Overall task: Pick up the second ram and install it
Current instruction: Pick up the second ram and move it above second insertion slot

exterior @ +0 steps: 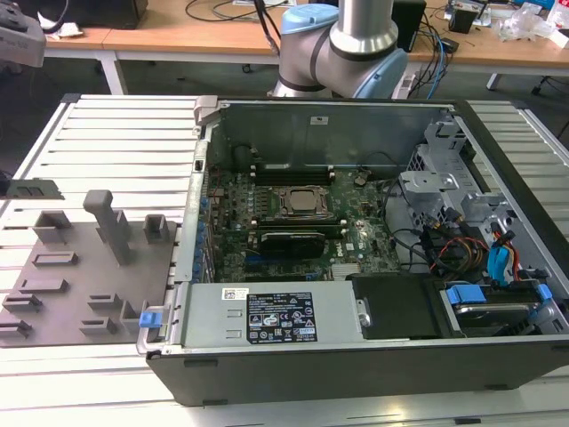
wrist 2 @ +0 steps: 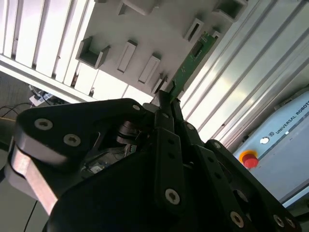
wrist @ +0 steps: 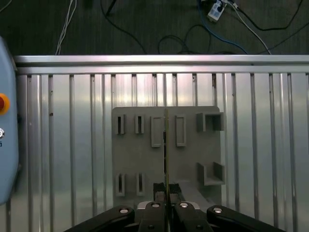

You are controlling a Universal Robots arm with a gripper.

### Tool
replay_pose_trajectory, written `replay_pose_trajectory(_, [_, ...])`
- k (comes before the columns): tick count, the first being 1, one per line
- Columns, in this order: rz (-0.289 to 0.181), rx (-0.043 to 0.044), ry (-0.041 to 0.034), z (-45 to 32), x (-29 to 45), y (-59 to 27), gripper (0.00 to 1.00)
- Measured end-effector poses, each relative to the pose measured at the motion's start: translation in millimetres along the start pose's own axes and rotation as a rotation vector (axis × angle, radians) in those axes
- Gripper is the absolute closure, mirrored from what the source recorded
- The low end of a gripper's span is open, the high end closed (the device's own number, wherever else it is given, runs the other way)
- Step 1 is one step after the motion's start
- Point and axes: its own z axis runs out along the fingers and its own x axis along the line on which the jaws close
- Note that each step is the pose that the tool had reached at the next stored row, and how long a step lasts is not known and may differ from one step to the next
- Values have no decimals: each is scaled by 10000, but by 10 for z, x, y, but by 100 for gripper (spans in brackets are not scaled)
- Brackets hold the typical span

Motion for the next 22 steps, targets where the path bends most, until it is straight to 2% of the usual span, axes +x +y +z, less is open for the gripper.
replay_pose_trajectory(2, [-18, 0, 0, -65, -12, 3, 86])
replay_pose_trajectory(9, [-17, -3, 2, -68, -13, -2, 86])
replay_pose_trajectory(12, [-18, -2, 2, -69, -13, -45, 86])
replay_pose_trajectory(16, [-18, -1, 0, -72, -15, -139, 86])
replay_pose_trajectory(18, [-18, -2, 1, -75, -17, -209, 86])
replay_pose_trajectory(20, [-19, -2, 0, -79, -19, -313, 86])
replay_pose_trajectory(22, [-19, -2, 0, -81, -19, -369, 86])
